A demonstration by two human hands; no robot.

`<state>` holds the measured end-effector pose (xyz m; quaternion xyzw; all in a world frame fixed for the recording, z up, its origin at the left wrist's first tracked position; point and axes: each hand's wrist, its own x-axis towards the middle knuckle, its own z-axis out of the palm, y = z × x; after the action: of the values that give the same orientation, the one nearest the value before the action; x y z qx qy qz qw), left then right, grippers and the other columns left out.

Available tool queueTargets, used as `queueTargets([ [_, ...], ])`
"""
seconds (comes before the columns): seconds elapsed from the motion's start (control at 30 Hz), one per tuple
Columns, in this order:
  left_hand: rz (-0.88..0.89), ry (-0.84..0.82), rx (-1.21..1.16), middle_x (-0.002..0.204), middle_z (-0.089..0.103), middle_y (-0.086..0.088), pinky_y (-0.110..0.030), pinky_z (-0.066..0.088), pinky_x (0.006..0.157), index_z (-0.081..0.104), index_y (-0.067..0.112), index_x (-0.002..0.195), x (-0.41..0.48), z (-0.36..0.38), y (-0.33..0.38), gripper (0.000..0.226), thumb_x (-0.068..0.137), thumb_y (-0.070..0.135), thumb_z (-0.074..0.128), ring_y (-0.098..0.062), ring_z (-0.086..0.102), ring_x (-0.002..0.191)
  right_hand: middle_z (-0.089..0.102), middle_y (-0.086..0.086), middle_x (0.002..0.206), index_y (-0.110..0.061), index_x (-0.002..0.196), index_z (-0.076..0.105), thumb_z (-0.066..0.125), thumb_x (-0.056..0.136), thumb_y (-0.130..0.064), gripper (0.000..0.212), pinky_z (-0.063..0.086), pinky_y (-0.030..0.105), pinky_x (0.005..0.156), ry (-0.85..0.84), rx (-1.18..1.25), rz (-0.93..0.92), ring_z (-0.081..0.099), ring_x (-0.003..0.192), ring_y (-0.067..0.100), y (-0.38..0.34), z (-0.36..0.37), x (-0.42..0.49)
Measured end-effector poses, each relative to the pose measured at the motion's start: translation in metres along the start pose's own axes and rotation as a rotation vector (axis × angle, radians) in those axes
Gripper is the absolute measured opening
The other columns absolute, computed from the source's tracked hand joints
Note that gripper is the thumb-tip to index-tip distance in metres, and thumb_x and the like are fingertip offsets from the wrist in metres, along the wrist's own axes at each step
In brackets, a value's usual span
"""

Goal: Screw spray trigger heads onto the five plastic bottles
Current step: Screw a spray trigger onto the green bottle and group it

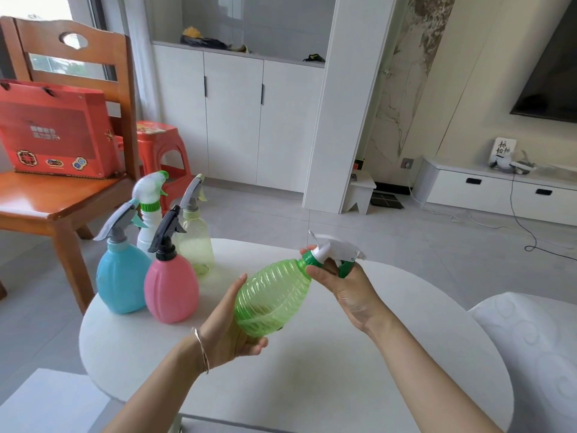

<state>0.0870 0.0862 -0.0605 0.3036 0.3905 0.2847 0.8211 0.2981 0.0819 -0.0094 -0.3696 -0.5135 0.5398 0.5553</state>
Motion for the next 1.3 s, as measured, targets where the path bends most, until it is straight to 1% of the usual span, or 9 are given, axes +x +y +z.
queueTargets([
  [0.2, 0.211, 0.000, 0.079, 0.081, 0.070, -0.004, -0.024, 0.051, 0.048, 0.062, 0.014, 0.101, 0.000, 0.007, 0.000, 0.066, 0.065, 0.067, 0.056, -0.019, 0.060, 0.057, 0.072, 0.004, 0.100, -0.014, 0.096, 0.069, 0.078, 0.060, -0.018, 0.037, 0.051, 0.028, 0.093, 0.138, 0.093, 0.001, 0.066, 0.101, 0.016, 0.005, 0.003, 0.002],
  [0.37, 0.445, -0.036, 0.133, 0.135, 0.056, -0.001, -0.023, 0.055, 0.078, 0.042, 0.021, 0.137, 0.001, 0.008, 0.001, 0.099, 0.052, 0.046, 0.086, -0.014, 0.063, 0.112, 0.074, -0.001, 0.091, -0.013, 0.093, 0.068, 0.077, 0.061, -0.013, 0.034, 0.055, 0.023, 0.082, 0.210, 0.219, -0.003, 0.069, 0.093, 0.012, 0.007, 0.000, 0.006],
  [0.5, 0.396, -0.087, 0.129, 0.133, 0.055, -0.001, -0.036, 0.058, 0.073, 0.039, 0.035, 0.132, -0.005, 0.011, 0.005, 0.064, 0.075, 0.057, 0.058, -0.022, 0.068, 0.102, 0.070, 0.002, 0.095, -0.014, 0.092, 0.066, 0.076, 0.061, -0.014, 0.032, 0.055, 0.023, 0.086, 0.264, 0.294, 0.099, 0.066, 0.094, 0.014, 0.015, 0.002, 0.005],
  [0.63, 0.720, 0.081, 0.546, 0.134, 0.042, 0.012, -0.022, 0.056, 0.076, 0.026, 0.042, 0.136, -0.002, 0.010, -0.001, 0.088, 0.070, 0.020, 0.080, -0.005, 0.066, 0.100, 0.068, 0.003, 0.096, -0.016, 0.091, 0.065, 0.072, 0.071, -0.014, 0.022, 0.056, 0.021, 0.080, 0.309, 0.401, 0.227, 0.070, 0.079, 0.008, 0.018, 0.002, 0.006],
  [0.77, 0.433, 0.036, 0.337, 0.124, 0.051, 0.004, -0.038, 0.060, 0.071, 0.014, 0.051, 0.133, -0.006, 0.013, 0.004, 0.082, 0.068, 0.067, 0.062, -0.016, 0.069, 0.093, 0.068, 0.000, 0.095, -0.018, 0.089, 0.065, 0.069, 0.078, -0.011, 0.013, 0.055, 0.021, 0.082, 0.296, 0.362, 0.281, 0.069, 0.082, 0.007, 0.020, 0.004, 0.004],
  [0.97, 0.575, 0.105, 0.407, 0.143, 0.042, 0.000, -0.028, 0.052, 0.089, 0.019, 0.030, 0.146, -0.001, 0.005, 0.001, 0.109, 0.060, 0.037, 0.084, -0.015, 0.058, 0.116, 0.069, -0.004, 0.093, -0.021, 0.086, 0.066, 0.074, 0.070, -0.016, 0.019, 0.050, 0.024, 0.088, 0.294, 0.336, 0.263, 0.067, 0.087, 0.007, 0.018, 0.005, 0.007],
  [1.1, 0.358, -0.074, 0.327, 0.135, 0.045, 0.009, -0.033, 0.058, 0.080, 0.027, 0.041, 0.134, -0.006, 0.010, 0.000, 0.088, 0.059, 0.071, 0.062, -0.020, 0.063, 0.110, 0.070, -0.006, 0.088, -0.022, 0.084, 0.066, 0.075, 0.065, -0.019, 0.021, 0.051, 0.021, 0.081, 0.296, 0.326, 0.252, 0.069, 0.081, 0.004, 0.016, 0.002, 0.008],
  [1.2, 0.425, -0.032, 0.384, 0.128, 0.055, 0.000, -0.034, 0.059, 0.074, 0.034, 0.045, 0.125, -0.002, 0.011, -0.005, 0.068, 0.067, 0.051, 0.070, -0.019, 0.069, 0.101, 0.070, -0.004, 0.092, -0.021, 0.086, 0.066, 0.075, 0.066, -0.020, 0.022, 0.051, 0.022, 0.085, 0.292, 0.327, 0.248, 0.068, 0.085, 0.007, 0.014, -0.004, 0.007],
  [1.3, 0.632, 0.047, 0.533, 0.135, 0.051, 0.000, -0.027, 0.054, 0.088, 0.028, 0.041, 0.136, 0.001, 0.009, -0.006, 0.099, 0.059, 0.018, 0.086, -0.010, 0.059, 0.115, 0.068, -0.003, 0.096, -0.021, 0.087, 0.065, 0.074, 0.068, -0.020, 0.021, 0.048, 0.025, 0.092, 0.266, 0.329, 0.263, 0.064, 0.092, 0.010, 0.014, -0.005, 0.006],
])
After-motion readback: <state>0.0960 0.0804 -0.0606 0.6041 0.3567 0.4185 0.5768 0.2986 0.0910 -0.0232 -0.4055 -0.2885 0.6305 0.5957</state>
